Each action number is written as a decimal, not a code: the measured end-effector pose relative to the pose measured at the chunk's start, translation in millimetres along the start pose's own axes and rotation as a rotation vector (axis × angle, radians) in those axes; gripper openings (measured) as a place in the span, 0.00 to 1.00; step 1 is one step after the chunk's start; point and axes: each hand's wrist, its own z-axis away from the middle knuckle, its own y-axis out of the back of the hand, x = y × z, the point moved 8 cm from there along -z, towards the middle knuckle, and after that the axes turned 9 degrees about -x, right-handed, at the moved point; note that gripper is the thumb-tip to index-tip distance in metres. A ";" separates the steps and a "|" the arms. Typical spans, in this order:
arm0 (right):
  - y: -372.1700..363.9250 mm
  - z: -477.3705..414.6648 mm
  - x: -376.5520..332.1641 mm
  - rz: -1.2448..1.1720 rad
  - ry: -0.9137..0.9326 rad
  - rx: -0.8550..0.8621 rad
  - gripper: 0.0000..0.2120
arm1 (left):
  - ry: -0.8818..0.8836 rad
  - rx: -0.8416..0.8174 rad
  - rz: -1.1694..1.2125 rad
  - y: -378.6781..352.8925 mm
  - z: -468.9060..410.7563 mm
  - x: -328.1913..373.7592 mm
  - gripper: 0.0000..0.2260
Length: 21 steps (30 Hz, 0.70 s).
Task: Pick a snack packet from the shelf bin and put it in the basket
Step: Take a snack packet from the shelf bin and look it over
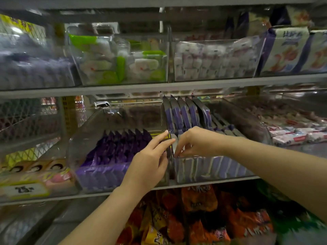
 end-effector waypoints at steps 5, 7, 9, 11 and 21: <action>-7.8 -2.3 5.1 -0.021 -0.031 0.070 0.06 | 0.003 0.010 0.023 -1.0 0.9 0.7 0.20; -8.4 2.0 15.2 -0.106 -0.093 0.188 0.05 | -0.003 0.010 0.028 -2.0 1.4 0.7 0.20; -1.2 6.1 23.4 -0.236 -0.143 0.347 0.03 | -0.002 0.021 0.022 -1.6 1.7 0.8 0.20; 12.3 8.0 25.7 -0.327 -0.161 0.509 0.04 | 0.006 0.030 0.010 -1.5 1.9 1.1 0.20; 84.8 77.0 18.8 -0.450 -0.187 1.101 0.05 | 0.056 0.170 0.193 20.1 11.1 11.4 0.14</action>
